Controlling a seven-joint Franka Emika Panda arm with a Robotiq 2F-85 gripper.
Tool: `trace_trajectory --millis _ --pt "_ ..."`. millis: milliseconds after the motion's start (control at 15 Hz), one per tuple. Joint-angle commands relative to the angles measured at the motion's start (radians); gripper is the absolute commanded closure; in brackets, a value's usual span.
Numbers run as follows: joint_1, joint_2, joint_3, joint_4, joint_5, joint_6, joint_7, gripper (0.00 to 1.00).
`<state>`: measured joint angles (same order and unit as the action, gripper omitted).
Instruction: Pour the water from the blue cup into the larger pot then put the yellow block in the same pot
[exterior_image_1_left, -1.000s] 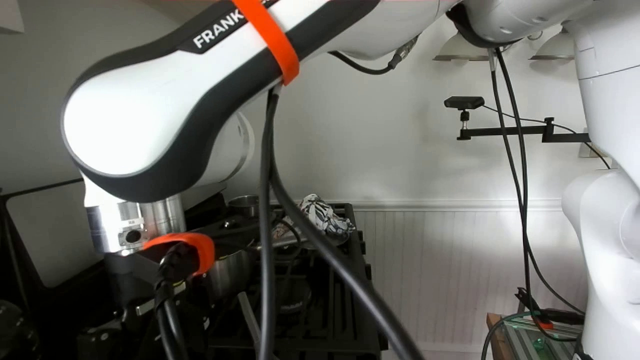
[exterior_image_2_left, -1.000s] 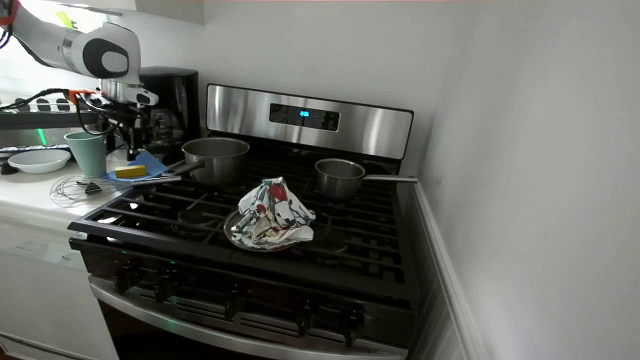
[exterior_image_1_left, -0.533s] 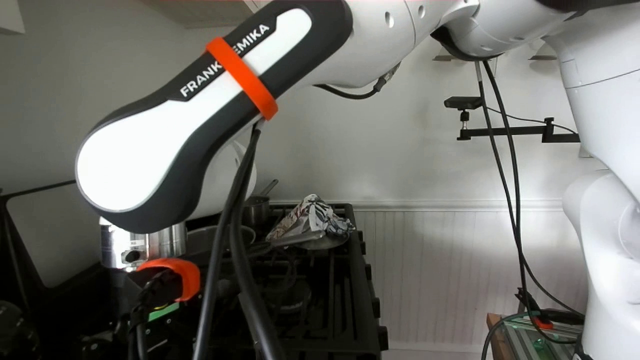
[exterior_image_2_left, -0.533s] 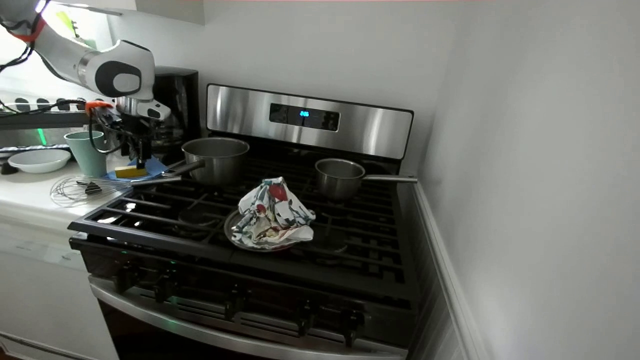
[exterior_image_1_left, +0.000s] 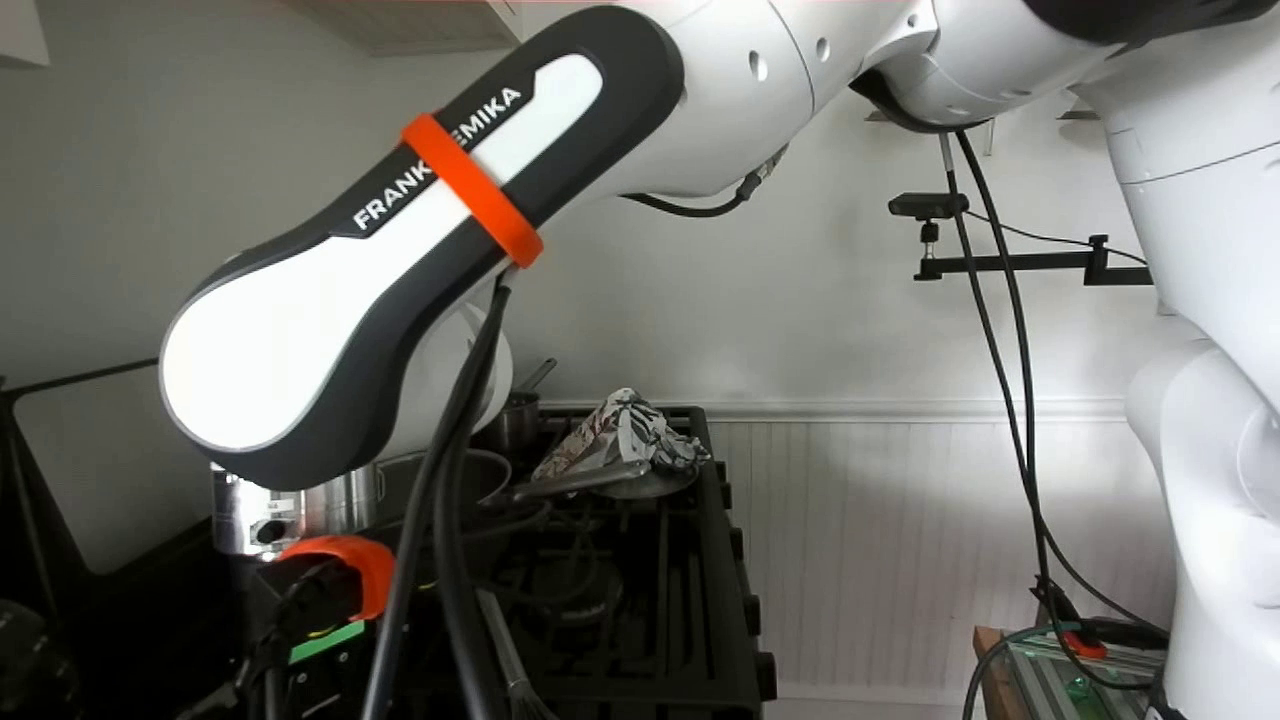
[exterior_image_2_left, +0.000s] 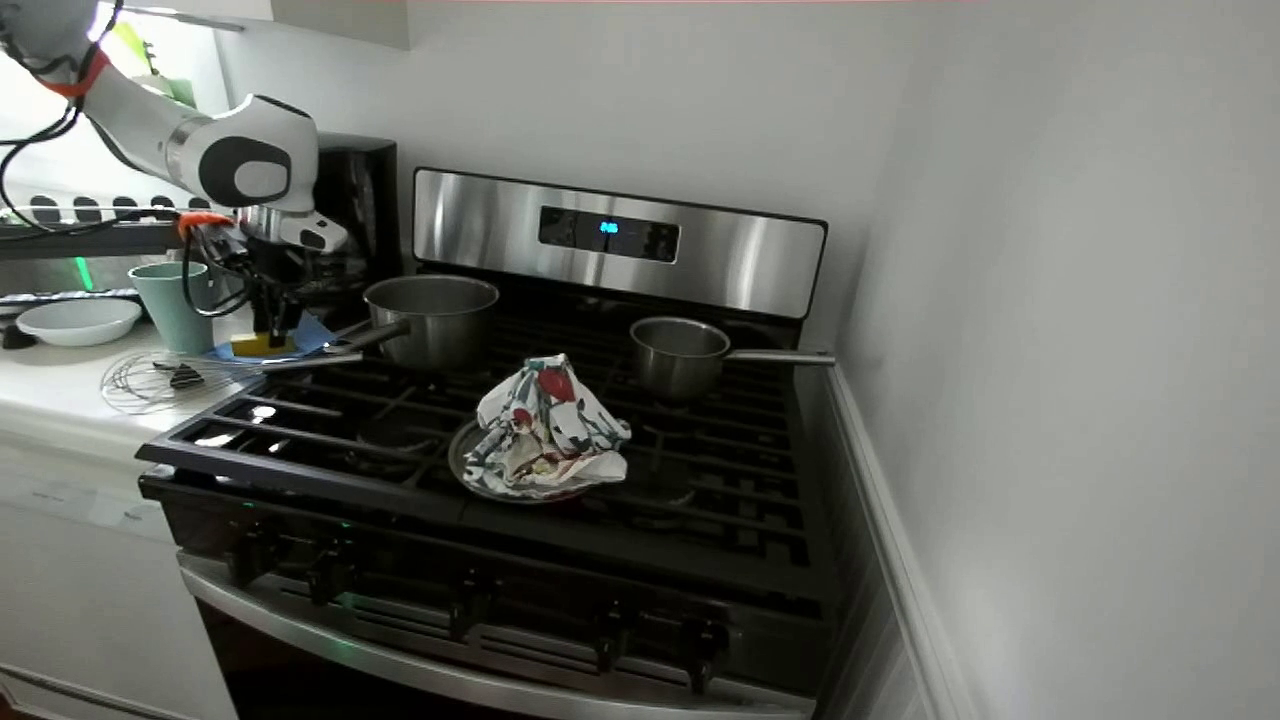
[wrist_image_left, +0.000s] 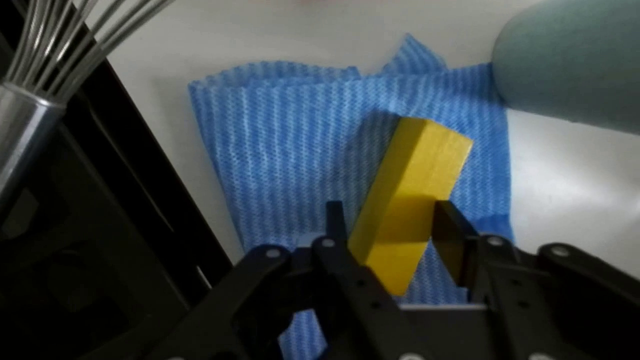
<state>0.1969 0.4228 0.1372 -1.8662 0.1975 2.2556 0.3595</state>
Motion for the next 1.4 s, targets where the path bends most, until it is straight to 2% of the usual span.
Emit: trace_trajectory --millis 0,67,133,267,667,733,800,933,1333 --pt "0.001 0.019 -0.004 0.023 0.029 0.003 0.009 0.7" --pt "0.0 0.019 -0.004 0.026 0.031 0.002 0.008 0.69" --pt "0.001 0.019 -0.005 0.027 0.03 0.001 0.01 0.46" --pt "0.0 0.021 -0.004 0.027 0.032 0.003 0.01 0.42" --pt "-0.007 0.032 0.001 0.031 0.063 0.011 0.001 0.02" --pt "-0.006 0.034 -0.001 0.032 0.062 0.01 0.004 0.07" --pt "-0.005 0.036 -0.001 0.032 0.064 0.01 0.003 0.34" --pt "-0.003 0.038 -0.004 0.033 0.057 0.008 0.008 0.35" --pt "0.001 0.045 -0.007 0.032 0.048 0.004 0.013 0.77"
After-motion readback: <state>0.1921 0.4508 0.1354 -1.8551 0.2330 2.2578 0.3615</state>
